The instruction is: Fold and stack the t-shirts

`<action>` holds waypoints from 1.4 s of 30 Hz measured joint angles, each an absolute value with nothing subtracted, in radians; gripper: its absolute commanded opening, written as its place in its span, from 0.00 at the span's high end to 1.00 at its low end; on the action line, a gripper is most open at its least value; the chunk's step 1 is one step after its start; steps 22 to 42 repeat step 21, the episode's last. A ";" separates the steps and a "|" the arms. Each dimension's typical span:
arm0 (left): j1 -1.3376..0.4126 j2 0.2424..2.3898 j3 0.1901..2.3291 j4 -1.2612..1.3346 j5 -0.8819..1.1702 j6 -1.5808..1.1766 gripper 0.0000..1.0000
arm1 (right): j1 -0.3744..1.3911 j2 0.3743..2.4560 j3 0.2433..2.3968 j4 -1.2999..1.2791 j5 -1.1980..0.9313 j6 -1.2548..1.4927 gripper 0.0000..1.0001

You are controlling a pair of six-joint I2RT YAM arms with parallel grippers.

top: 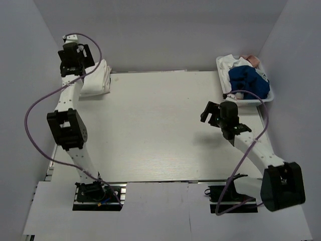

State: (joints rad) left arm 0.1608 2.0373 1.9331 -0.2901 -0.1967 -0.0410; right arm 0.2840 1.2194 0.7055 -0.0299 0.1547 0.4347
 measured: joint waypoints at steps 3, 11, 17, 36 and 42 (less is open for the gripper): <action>0.040 1.852 1.779 -0.244 -0.203 -0.094 0.00 | 0.284 1.100 0.627 -0.025 0.150 0.443 0.10; -0.273 1.431 1.081 -0.096 -0.166 -0.331 0.00 | 0.284 0.860 0.440 -0.018 0.118 0.468 0.10; -0.339 1.104 0.646 -0.147 -0.171 -0.470 0.00 | 0.284 0.779 0.306 0.104 0.066 0.496 0.10; -0.348 0.970 0.629 -0.167 -0.204 -0.527 0.00 | 0.284 0.775 0.252 0.168 0.021 0.512 0.10; -0.348 0.970 0.629 -0.167 -0.204 -0.527 0.00 | 0.284 0.775 0.252 0.168 0.021 0.512 0.10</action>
